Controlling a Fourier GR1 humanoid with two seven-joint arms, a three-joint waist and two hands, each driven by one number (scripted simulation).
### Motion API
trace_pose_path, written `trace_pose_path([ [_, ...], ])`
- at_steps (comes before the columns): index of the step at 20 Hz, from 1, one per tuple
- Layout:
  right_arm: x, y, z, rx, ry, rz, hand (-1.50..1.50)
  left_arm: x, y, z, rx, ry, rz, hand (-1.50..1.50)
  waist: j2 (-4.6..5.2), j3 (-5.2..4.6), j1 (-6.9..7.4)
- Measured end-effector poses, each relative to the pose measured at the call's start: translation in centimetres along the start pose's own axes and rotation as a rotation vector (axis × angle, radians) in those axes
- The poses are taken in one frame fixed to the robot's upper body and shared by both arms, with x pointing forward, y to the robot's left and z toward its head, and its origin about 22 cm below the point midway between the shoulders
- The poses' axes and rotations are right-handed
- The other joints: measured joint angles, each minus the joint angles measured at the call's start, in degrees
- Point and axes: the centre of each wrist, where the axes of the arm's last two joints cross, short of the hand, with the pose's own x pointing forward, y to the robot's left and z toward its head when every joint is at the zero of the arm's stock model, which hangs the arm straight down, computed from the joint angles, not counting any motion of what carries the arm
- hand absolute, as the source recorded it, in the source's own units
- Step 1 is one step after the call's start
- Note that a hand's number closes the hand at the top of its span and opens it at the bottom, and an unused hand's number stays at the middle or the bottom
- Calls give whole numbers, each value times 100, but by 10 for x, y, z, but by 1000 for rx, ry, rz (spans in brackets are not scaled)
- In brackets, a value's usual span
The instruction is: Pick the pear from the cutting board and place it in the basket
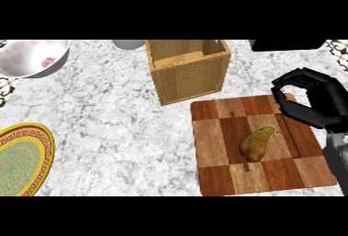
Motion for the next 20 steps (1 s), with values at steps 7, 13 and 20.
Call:
trace_pose_path([
  [7, 8, 16, -4, -33, -78, 198, -150, -15, 23, 1, 78, 40, -76, 0, 18, -218, -388],
  [13, 8, -7, -2, -1, 64, 567, -150, -30, 33, 6, 113, 76, -68, 0, -43, -330, -623],
  [20, 3, -9, 6, 217, 314, 834, -150, -36, 36, 12, 118, 55, -57, 0, -25, -380, -712],
])
